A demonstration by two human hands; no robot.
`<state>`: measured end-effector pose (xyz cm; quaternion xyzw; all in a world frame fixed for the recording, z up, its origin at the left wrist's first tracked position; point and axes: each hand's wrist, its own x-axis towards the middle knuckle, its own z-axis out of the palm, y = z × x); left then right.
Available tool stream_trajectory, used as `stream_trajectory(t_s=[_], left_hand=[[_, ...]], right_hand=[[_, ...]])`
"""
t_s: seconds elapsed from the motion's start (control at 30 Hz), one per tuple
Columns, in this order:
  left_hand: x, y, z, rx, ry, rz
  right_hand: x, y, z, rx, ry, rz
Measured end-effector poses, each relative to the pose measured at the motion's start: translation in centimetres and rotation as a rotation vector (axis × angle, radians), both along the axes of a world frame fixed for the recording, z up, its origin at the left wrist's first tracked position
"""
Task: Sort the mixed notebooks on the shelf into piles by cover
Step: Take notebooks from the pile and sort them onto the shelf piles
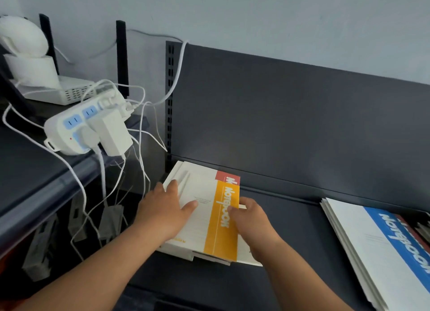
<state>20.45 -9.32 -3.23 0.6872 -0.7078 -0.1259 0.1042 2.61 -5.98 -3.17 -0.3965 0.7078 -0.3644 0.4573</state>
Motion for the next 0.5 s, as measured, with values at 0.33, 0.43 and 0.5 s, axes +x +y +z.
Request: stream_trajectory(t_s=[0.33,0.43,0.5], left_hand=[[-1.0,0.9,-0.2,-0.009,-0.054,-0.094],[-1.5,1.3,0.0,0.009,-0.041,-0.137],[-1.9,1.7,0.1,0.011,-0.006,-0.171]], right_hand=[[0.2,-0.3,-0.3,0.009,0.016,-0.119],[-0.5,0.0,-0.2,-0.019,0.005,-0.167],[-1.4,0.3,-0.1,0.015,-0.083,-0.234]])
